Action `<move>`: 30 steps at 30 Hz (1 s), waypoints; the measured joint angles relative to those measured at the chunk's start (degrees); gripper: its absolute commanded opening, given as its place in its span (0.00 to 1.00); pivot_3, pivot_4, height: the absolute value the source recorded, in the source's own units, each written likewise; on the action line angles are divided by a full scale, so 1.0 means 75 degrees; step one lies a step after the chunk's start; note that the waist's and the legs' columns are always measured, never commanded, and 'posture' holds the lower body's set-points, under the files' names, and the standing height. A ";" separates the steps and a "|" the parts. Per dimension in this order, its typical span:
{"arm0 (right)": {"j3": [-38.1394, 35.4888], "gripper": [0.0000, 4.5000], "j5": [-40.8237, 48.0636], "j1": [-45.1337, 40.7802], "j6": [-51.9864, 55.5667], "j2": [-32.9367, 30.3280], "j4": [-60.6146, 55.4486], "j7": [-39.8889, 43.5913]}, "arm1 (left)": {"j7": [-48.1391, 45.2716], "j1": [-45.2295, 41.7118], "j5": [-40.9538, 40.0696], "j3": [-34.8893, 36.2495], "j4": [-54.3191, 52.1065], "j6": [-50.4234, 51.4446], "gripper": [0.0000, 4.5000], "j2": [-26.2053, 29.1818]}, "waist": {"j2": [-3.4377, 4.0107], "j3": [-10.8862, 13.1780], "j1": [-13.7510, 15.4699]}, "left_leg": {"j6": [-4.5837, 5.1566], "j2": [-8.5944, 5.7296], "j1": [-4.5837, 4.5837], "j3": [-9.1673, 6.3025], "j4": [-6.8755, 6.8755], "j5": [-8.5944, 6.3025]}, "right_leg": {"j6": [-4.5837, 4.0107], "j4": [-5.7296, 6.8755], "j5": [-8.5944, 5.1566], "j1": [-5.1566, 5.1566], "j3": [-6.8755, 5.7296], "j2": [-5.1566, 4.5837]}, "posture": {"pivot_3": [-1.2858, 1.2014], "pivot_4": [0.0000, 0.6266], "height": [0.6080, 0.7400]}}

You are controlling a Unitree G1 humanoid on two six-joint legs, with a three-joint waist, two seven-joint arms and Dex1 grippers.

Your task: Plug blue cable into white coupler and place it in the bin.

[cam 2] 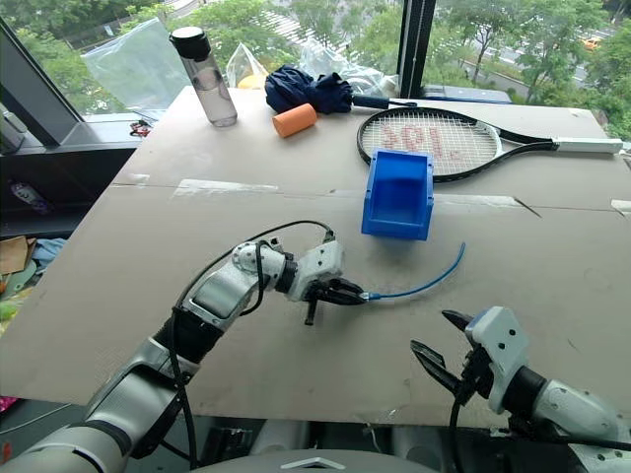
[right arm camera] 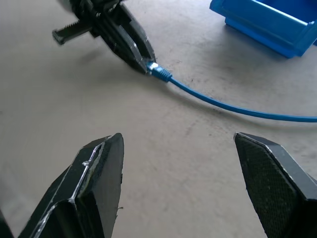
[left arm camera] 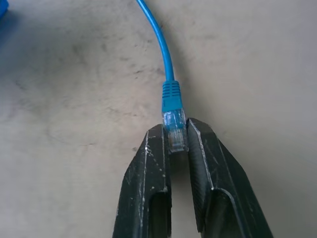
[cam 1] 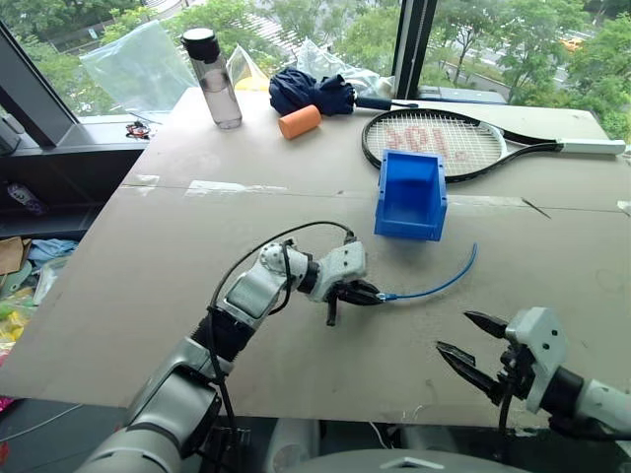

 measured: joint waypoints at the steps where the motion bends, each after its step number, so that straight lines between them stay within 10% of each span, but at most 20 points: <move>1: 0.0060 0.80 0.0392 -0.0131 0.0314 0.0192 -0.0002 -0.0165 | -0.0161 0.0051 -0.0406 0.0135 -0.0085 0.0495 0.01 -0.0070 | -0.0001 0.0001 0.0000 | 0.0000 0.0001 -0.0004 -0.0003 0.0000 0.0000 | 0.0000 0.0000 0.0000 -0.0001 -0.0002 0.0000 | 0.52 0.24 1.00; 16: 0.0165 0.80 0.6006 -0.2285 0.1457 0.1935 0.0621 -0.3194 | 0.0103 -0.0248 -0.4503 0.2212 -0.1680 0.5416 0.01 -0.0322 | 0.0004 0.0000 -0.0008 | 0.0000 0.0000 -0.0006 -0.0040 0.0005 0.0000 | 0.0013 0.0011 0.0008 0.0000 -0.0016 0.0000 | 0.52 0.24 1.00; 24: 0.0503 0.05 0.6937 -0.2630 0.1133 0.1763 0.0729 -0.4015 | 0.0458 -0.0227 -0.4860 0.2268 -0.1921 0.5635 0.00 -0.0391 | 0.0005 0.0000 -0.0012 | 0.0000 -0.0001 -0.0007 -0.0037 0.0005 0.0000 | 0.0013 0.0013 0.0007 0.0000 -0.0018 0.0003 | 0.52 0.24 1.00; 30: 0.0837 0.02 0.7158 -0.2650 0.0789 0.1707 0.0744 -0.4284 | 0.0540 -0.0133 -0.5048 0.2414 -0.2021 0.5692 0.00 -0.0306 | 0.0005 0.0000 -0.0018 | 0.0000 0.0000 -0.0007 -0.0038 0.0005 0.0000 | 0.0005 0.0013 0.0003 0.0000 -0.0018 0.0003 | 0.52 0.24 1.00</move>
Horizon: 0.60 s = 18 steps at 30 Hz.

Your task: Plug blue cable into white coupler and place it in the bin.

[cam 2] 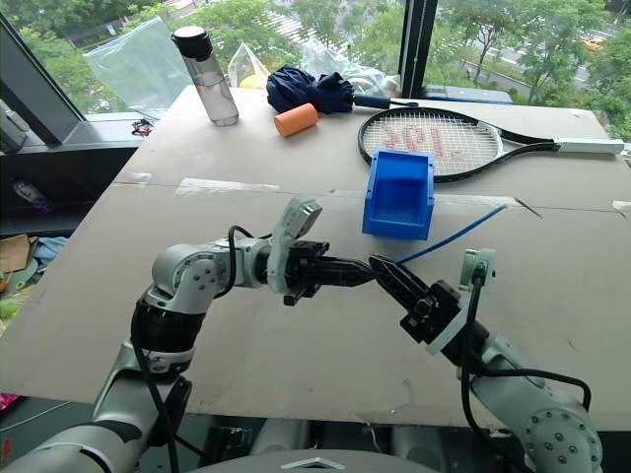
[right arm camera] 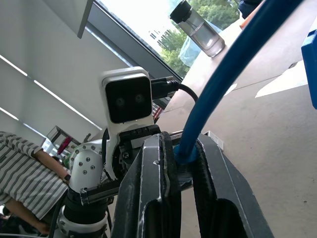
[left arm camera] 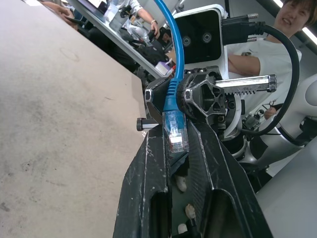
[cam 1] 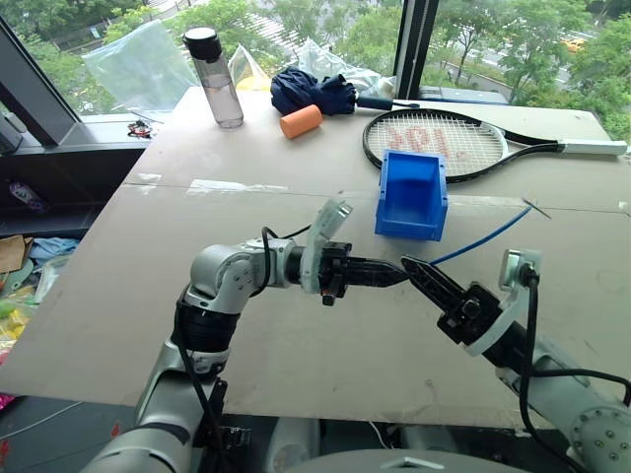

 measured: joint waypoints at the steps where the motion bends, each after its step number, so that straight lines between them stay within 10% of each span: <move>1: 0.0075 0.02 0.0011 -0.0010 -0.0067 -0.0024 0.0000 -0.0062 | 0.0000 0.0002 -0.0009 0.0009 -0.0005 0.0002 0.00 0.0027 | 0.0000 0.0000 0.0003 | 0.0000 0.0000 0.0000 0.0000 0.0000 0.0000 | 0.0000 0.0000 0.0000 0.0000 0.0000 0.0000 | 0.52 0.24 1.00; 11: 0.0351 0.00 0.0262 0.0109 -0.0461 -0.0309 -0.0151 -0.0358 | 0.0425 0.0536 0.0606 0.0059 -0.0485 -0.1173 0.96 0.0489 | 0.0001 0.0001 -0.0001 | 0.0000 0.0001 0.0001 -0.0001 -0.0003 0.0000 | -0.0004 -0.0002 -0.0002 0.0000 0.0003 0.0001 | 0.52 0.24 1.00; 18: 0.0209 0.00 0.0264 0.0211 -0.0772 -0.0553 -0.0106 -0.0301 | 0.1740 0.1513 0.2516 0.0971 -0.0440 -0.3926 0.98 0.1170 | 0.0002 0.0001 0.0018 | 0.0000 0.0004 0.0006 0.0007 -0.0007 0.0000 | -0.0007 -0.0002 -0.0002 -0.0002 0.0004 0.0000 | 0.52 0.24 1.00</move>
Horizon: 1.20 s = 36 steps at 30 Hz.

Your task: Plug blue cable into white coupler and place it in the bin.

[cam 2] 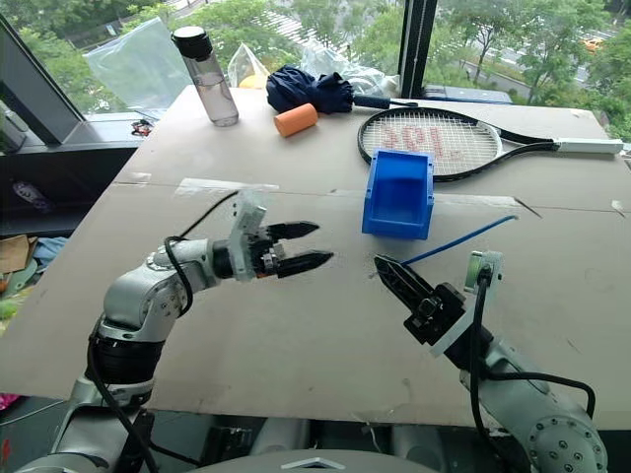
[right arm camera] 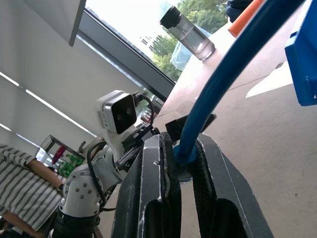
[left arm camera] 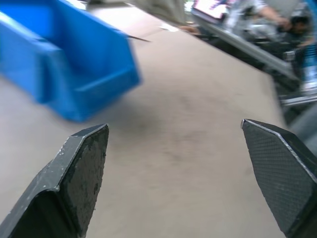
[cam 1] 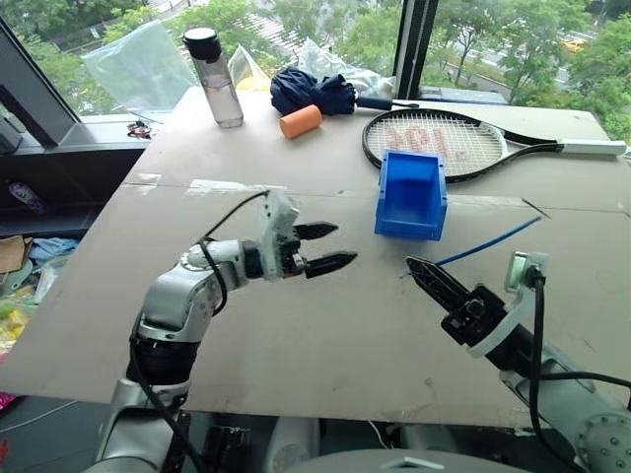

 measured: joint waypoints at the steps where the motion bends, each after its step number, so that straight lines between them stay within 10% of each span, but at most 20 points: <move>1: -0.0019 0.00 0.0000 -0.0067 -0.0023 -0.0047 0.0031 0.0064 | 0.0198 0.0050 0.0345 0.0122 0.0232 -0.0432 0.98 0.0175 | 0.0000 0.0000 0.0002 | 0.0000 0.0000 0.0001 0.0003 0.0000 0.0000 | 0.0000 0.0000 0.0000 0.0000 0.0001 0.0000 | 0.52 0.24 1.00; 28: -0.0078 0.00 -0.0181 0.0030 -0.0180 -0.0168 0.0480 0.0513 | -0.0682 -0.0737 0.2256 -0.0463 0.3789 -0.3258 0.98 0.0555 | -0.0010 -0.0006 0.0018 | 0.0000 0.0000 -0.0006 0.0012 -0.0015 0.0000 | 0.0014 -0.0012 0.0009 -0.0001 -0.0003 -0.0003 | 0.52 0.24 1.00; 36: -0.0100 0.00 -0.0298 0.0275 -0.0263 -0.0308 0.0329 0.0371 | -0.1300 -0.1303 0.2616 -0.0852 0.5200 -0.4151 0.28 0.0254 | -0.0011 -0.0007 -0.0004 | 0.0000 0.0002 -0.0007 0.0008 -0.0016 0.0000 | 0.0022 -0.0011 0.0013 -0.0002 -0.0005 0.0000 | 0.52 0.24 1.00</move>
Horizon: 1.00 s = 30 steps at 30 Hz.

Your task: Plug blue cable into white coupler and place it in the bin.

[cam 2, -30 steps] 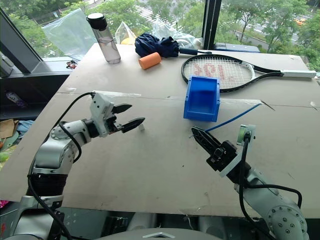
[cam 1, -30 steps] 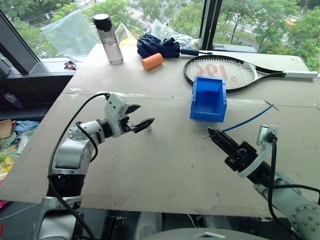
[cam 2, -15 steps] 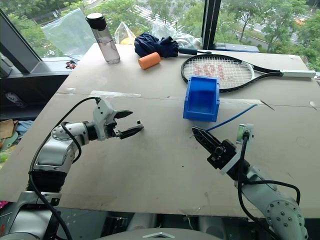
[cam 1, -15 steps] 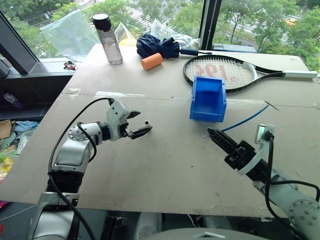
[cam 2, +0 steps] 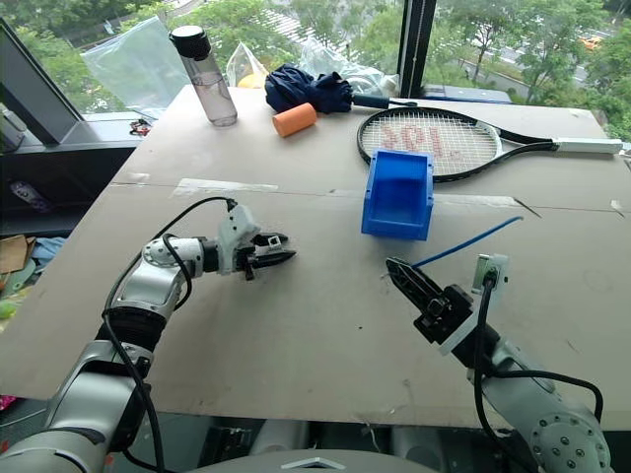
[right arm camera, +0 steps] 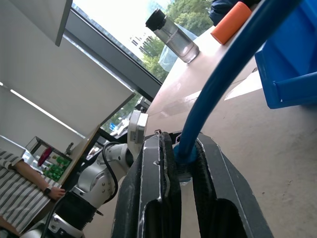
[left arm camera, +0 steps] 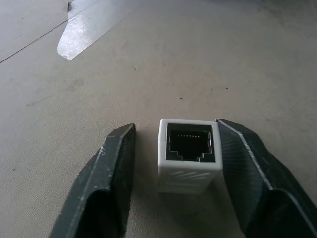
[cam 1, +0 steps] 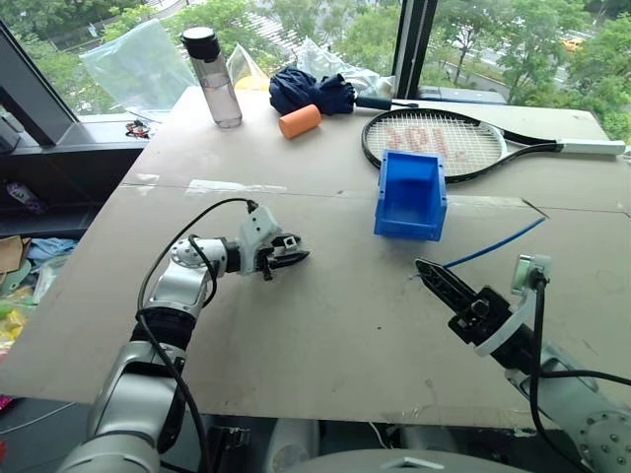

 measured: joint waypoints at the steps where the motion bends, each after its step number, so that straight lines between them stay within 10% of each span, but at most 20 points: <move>1: -0.0003 0.00 -0.0018 0.0027 -0.0030 -0.0023 -0.0081 -0.0010 | -0.0095 -0.0025 0.0001 -0.0020 0.0065 -0.0052 0.16 -0.0008 | -0.0001 0.0000 0.0000 | 0.0000 0.0000 0.0000 0.0000 0.0000 0.0000 | 0.0000 0.0000 0.0000 0.0000 0.0000 0.0000 | 0.52 0.24 1.00; 18: 0.2114 0.00 -0.4619 -0.2874 0.0232 -0.1546 0.1362 0.2143 | -0.1895 -0.0425 0.0300 -0.1877 -0.1422 0.0353 0.14 -0.1210 | 0.0001 0.0000 0.0000 | 0.0001 -0.0003 -0.0001 -0.0002 0.0007 0.0001 | -0.0006 0.0000 -0.0003 0.0000 0.0004 0.0011 | 0.52 0.24 1.00; 30: 0.2913 0.00 -0.6488 -0.3888 -0.0236 -0.0836 0.2990 0.3711 | -0.2080 -0.0853 0.0719 -0.2154 -0.0631 -0.0159 0.14 -0.1386 | 0.0002 0.0002 0.0013 | 0.0001 -0.0002 -0.0004 -0.0006 0.0007 0.0001 | 0.0007 0.0001 0.0004 -0.0002 0.0003 0.0015 | 0.52 0.24 1.00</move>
